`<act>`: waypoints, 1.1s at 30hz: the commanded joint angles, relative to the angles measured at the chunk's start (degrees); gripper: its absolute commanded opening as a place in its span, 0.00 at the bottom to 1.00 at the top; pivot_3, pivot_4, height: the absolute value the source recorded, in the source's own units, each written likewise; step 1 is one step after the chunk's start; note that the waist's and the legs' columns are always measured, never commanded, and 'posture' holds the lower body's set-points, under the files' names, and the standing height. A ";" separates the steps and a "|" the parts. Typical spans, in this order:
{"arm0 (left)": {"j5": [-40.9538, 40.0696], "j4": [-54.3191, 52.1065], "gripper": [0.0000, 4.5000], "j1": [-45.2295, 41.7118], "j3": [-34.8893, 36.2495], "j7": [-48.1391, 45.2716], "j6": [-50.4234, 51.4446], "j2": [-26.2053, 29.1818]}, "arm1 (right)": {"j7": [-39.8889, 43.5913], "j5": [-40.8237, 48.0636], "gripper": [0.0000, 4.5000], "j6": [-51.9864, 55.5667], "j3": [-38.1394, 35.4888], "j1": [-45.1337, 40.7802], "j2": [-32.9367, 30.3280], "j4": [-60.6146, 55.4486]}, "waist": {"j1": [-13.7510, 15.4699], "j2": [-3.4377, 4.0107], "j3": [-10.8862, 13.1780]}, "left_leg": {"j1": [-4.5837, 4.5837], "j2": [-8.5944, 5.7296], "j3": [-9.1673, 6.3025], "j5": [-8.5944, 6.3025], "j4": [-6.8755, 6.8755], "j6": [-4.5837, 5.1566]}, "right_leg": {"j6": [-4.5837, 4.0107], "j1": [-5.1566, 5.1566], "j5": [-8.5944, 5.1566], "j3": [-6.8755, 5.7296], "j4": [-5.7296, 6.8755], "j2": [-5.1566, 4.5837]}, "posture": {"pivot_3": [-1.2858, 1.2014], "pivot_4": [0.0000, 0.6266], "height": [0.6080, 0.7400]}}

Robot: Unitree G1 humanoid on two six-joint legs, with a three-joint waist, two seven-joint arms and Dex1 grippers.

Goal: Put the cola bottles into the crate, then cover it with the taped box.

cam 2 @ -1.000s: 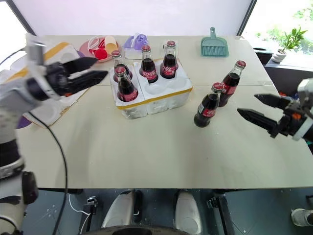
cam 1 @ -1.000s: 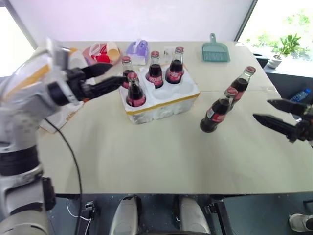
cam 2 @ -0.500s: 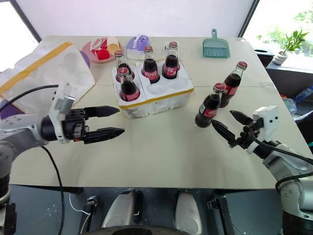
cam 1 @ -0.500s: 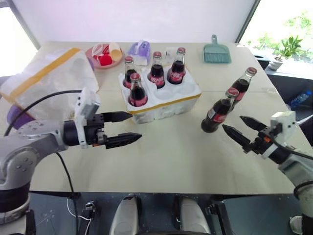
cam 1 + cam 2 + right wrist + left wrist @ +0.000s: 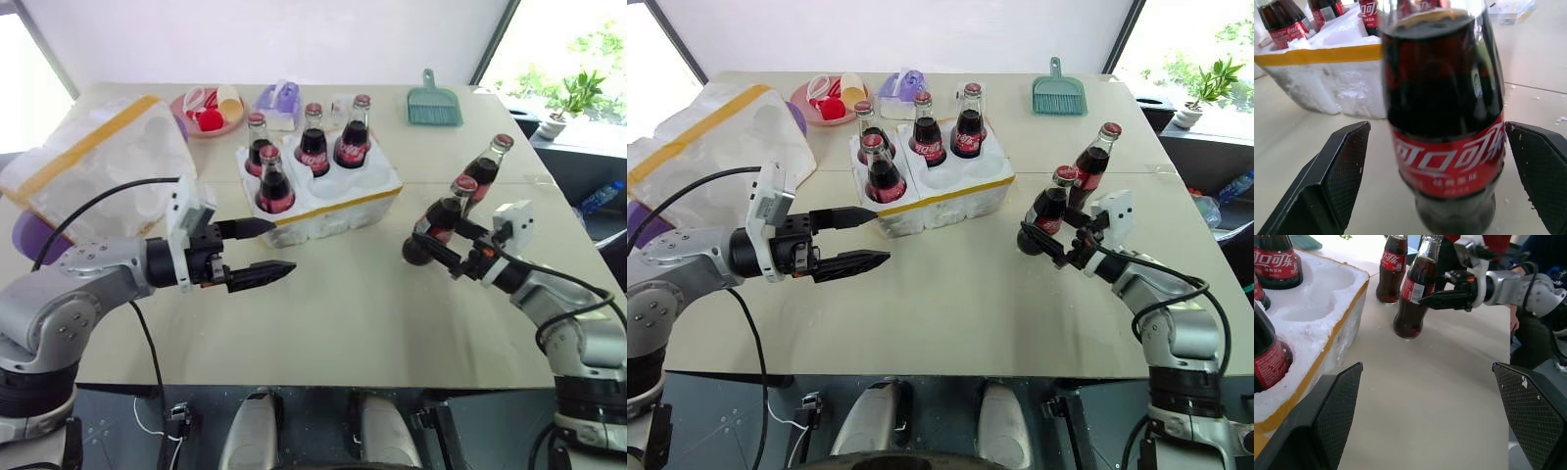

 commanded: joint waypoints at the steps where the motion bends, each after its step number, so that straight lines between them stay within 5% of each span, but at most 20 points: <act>1: 0.48 -0.53 1.00 -0.67 0.61 0.55 -1.62 -0.05 | 1.25 0.84 0.71 -1.34 -0.53 -1.24 0.12 -1.27 | 0.06 0.00 0.00 | 0.00 0.00 0.00 0.00 0.00 0.00 | 0.01 0.00 0.00 0.00 0.00 0.00 | 0.52 0.24 0.97; 2: 0.63 -0.37 1.00 -0.56 0.87 0.75 -1.76 -0.05 | 1.49 1.70 0.63 -0.98 -0.88 -1.48 -0.01 -2.29 | 0.04 0.01 0.00 | 0.00 0.00 0.00 0.00 0.00 0.00 | 0.01 0.00 0.00 0.00 0.00 0.00 | 0.52 0.24 0.97; 6: 0.15 0.13 1.00 0.20 2.66 1.43 -1.81 0.37 | 1.59 9.27 0.63 4.32 -3.54 -6.08 -1.18 -8.33 | -0.09 0.09 0.06 | -0.02 0.00 0.00 0.00 -0.01 0.00 | 0.02 -0.04 0.01 0.00 0.00 0.00 | 0.52 0.24 0.97; 11: 0.14 1.24 1.00 0.53 5.09 2.93 -2.05 0.40 | -0.50 17.00 0.63 11.53 -2.41 -21.95 -0.42 -8.30 | -1.43 0.32 0.21 | -0.07 0.02 0.01 0.00 -0.03 0.00 | 0.02 -0.18 0.02 0.02 0.10 0.01 | 0.52 0.24 0.97; 20: 0.89 1.49 1.00 -0.05 5.07 4.42 -3.34 0.10 | -0.10 1.92 0.63 2.66 12.28 -40.41 10.61 11.08 | -1.29 0.18 0.15 | -0.11 0.00 0.00 0.00 -0.10 0.00 | 0.03 -0.18 0.02 -0.01 0.04 0.01 | 0.52 0.24 0.97; 32: 0.37 -0.49 1.00 2.03 6.13 6.77 -4.60 -0.32 | 4.93 -16.32 0.63 -10.22 23.37 -44.25 17.75 34.87 | -2.30 0.18 0.15 | -0.65 0.04 0.00 0.08 -0.02 -0.12 | 0.02 -0.83 0.05 0.01 0.28 0.04 | 0.52 0.24 0.97; 33: 0.42 -0.47 1.00 2.07 6.09 6.82 -4.68 -0.33 | 5.12 -16.86 0.87 -10.32 23.35 -44.32 17.96 35.37 | -2.32 0.19 0.15 | -0.64 0.04 -0.01 0.10 -0.03 -0.15 | 0.02 -0.83 0.05 0.00 0.32 0.04 | 0.52 0.24 0.97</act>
